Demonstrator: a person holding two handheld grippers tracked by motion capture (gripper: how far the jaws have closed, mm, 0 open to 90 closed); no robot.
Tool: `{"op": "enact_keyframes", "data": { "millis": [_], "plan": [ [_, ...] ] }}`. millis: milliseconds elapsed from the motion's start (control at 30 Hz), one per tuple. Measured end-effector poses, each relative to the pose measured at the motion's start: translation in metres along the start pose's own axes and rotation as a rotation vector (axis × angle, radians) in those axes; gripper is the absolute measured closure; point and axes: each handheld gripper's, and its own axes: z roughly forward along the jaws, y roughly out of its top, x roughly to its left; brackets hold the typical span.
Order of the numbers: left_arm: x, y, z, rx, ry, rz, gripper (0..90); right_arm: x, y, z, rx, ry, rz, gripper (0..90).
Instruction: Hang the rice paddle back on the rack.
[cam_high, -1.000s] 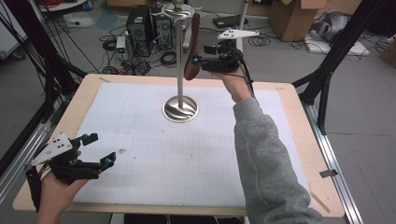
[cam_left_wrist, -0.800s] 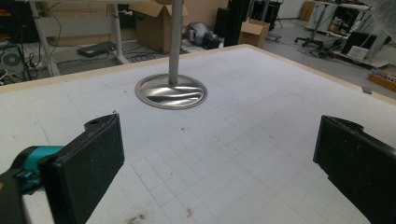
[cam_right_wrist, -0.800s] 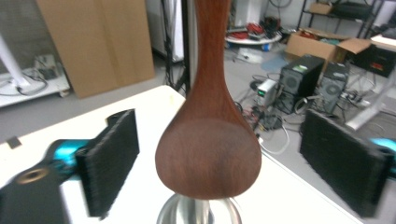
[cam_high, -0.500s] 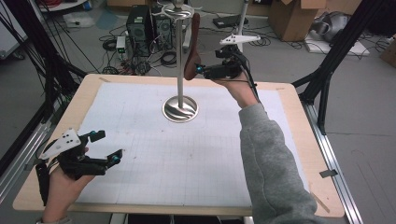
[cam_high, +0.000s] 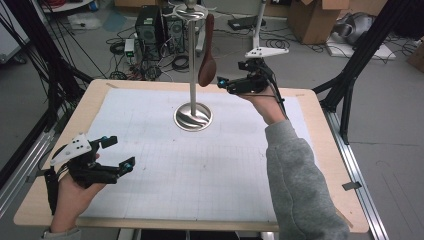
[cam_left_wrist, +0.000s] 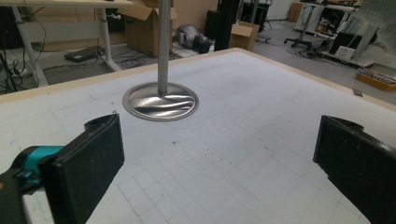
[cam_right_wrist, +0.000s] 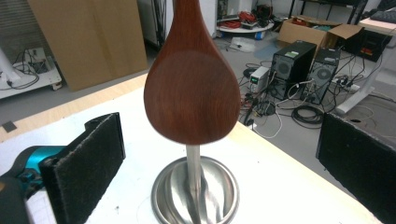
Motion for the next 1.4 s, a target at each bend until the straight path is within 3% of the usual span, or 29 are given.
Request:
{"op": "enact_keyframes", "data": {
  "millis": [167, 467, 733, 933, 1033, 1200, 1400],
  "plan": [
    [0.0, 0.003, 0.003, -0.023, 0.0, 0.006, 2.3, -0.001, -0.009, -0.006, 0.015, -0.008, -0.022, 0.0],
    [0.002, 0.006, 0.016, -0.011, -0.024, 0.006, 2.3, -0.006, -0.025, -0.025, 0.012, -0.001, -0.008, 0.0],
    [-0.001, 0.009, 0.029, -0.009, -0.049, 0.011, 2.3, -0.003, -0.041, -0.039, 0.049, 0.041, -0.028, 0.0],
    [-0.001, 0.009, 0.036, 0.004, -0.059, 0.011, 2.2, -0.005, -0.055, -0.049, 0.046, 0.053, -0.01, 0.0],
    [-0.003, 0.009, 0.039, 0.001, -0.067, 0.011, 2.3, -0.007, -0.062, -0.054, 0.063, 0.048, -0.003, 0.0],
    [-0.002, 0.01, 0.042, 0.004, -0.073, 0.01, 2.3, -0.006, -0.074, -0.063, 0.047, 0.055, 0.011, 0.0],
    [-0.003, 0.01, 0.046, 0.008, -0.078, 0.012, 2.2, -0.003, -0.09, -0.074, 0.045, 0.031, -0.008, 0.0]
  ]
}}
